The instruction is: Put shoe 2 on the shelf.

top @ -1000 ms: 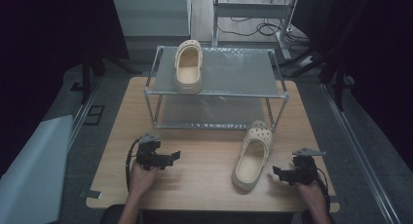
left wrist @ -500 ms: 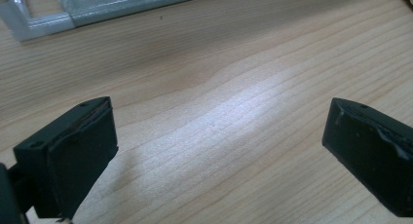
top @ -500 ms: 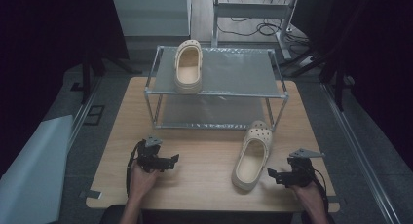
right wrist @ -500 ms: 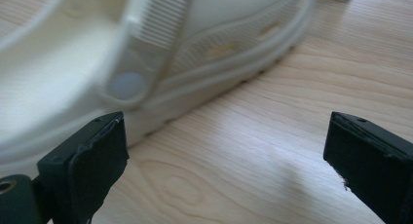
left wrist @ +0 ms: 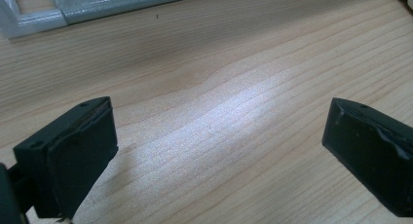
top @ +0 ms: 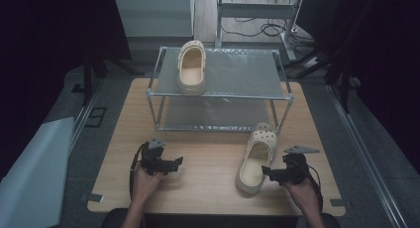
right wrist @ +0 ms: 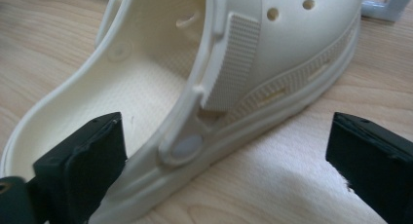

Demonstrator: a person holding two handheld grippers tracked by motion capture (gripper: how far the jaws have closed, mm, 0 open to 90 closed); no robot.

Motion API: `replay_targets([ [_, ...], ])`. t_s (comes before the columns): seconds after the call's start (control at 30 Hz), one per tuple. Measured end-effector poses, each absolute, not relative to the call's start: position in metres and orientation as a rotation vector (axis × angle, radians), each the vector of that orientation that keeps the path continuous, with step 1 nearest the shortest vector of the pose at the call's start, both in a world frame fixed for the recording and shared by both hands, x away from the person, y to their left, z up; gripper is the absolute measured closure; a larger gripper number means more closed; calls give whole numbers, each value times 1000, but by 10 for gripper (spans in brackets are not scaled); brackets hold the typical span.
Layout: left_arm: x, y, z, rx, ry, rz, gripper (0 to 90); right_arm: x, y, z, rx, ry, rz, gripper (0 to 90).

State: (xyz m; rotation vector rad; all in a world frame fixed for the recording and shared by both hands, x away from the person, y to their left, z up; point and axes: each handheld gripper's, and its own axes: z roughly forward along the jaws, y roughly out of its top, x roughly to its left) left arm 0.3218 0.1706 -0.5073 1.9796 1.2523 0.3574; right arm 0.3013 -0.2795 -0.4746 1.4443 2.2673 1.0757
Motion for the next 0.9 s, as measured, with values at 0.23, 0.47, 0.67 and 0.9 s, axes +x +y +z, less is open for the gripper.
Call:
replay_targets([
  [0.23, 322, 170, -508, 1987, 1251, 356, 0, 308, -272, -477, 1478, 2266, 1006, 54],
  [0.47, 322, 171, -508, 1989, 1254, 354, 0, 305, -299, -475, 1520, 2226, 985, 59],
  [0.67, 322, 170, -508, 1992, 1254, 351, 0, 302, -333, -474, 1617, 2146, 953, 67],
  [0.9, 322, 170, -508, 1992, 1253, 347, 0, 304, -336, -472, 1659, 2149, 956, 131],
])
